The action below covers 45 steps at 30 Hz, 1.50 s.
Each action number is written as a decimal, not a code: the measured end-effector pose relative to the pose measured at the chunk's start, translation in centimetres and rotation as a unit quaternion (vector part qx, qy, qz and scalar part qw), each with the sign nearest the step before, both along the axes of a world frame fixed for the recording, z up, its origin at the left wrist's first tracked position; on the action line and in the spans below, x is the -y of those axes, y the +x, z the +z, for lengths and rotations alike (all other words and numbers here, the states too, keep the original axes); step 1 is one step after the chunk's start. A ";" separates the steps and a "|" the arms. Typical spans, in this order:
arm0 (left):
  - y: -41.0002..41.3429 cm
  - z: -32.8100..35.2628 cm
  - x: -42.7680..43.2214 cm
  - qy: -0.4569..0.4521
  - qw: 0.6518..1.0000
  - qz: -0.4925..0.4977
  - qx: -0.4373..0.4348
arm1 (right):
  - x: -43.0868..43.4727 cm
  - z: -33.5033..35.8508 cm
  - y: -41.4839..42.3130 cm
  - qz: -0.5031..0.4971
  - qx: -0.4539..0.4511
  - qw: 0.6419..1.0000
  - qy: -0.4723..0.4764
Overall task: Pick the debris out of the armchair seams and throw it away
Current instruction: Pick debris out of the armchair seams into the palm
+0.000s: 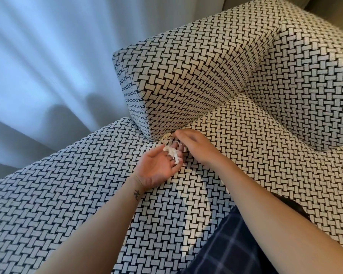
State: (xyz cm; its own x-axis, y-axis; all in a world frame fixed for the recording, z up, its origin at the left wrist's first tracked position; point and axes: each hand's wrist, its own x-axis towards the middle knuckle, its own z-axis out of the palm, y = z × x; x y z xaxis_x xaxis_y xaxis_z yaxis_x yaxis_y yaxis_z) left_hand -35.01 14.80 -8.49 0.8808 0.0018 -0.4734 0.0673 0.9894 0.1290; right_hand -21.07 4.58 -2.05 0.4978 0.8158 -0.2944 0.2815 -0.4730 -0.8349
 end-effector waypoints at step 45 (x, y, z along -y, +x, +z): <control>-1.5 -0.8 -2.4 0.037 0.997 -0.073 -0.007 | -4.1 -3.1 0.0 -0.051 0.131 0.988 -0.070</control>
State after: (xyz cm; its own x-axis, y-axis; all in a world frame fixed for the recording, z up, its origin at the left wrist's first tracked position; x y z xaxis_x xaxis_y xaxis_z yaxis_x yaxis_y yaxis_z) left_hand -36.49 17.17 -9.26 0.8678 -0.0907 -0.4886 0.2120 0.9568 0.1990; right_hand -21.06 8.72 -5.16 0.6488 0.7186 -0.2502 0.4252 -0.6150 -0.6641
